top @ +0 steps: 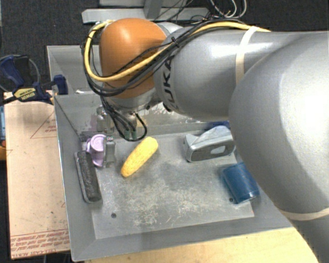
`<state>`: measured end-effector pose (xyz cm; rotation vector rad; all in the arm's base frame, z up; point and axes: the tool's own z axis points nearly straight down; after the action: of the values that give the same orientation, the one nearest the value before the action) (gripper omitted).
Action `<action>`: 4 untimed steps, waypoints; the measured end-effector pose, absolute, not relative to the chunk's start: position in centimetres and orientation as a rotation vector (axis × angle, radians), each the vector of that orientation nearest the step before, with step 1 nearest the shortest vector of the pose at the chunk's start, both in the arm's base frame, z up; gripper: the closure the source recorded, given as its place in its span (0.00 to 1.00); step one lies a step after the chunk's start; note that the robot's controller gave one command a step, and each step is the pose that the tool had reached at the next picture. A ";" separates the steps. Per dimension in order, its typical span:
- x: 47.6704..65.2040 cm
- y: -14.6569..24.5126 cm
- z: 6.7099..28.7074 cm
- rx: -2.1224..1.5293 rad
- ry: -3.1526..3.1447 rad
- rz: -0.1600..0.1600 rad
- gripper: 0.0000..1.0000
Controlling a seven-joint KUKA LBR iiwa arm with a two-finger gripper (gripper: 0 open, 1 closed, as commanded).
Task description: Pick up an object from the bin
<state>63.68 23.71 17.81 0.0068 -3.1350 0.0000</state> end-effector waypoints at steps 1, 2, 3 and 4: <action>63.9 23.6 18.3 0.000 -3.143 -0.002 0.00; 61.3 15.1 6.7 0.249 -3.124 0.001 0.00; 64.8 15.9 14.2 0.909 -3.027 -0.006 0.00; 62.2 13.1 9.8 0.351 -3.114 -0.003 0.00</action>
Offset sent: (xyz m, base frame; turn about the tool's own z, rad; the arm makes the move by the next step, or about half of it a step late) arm -0.0232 -0.0828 -0.1081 -0.1599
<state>62.18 13.14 9.82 0.3506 -3.1142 -0.0035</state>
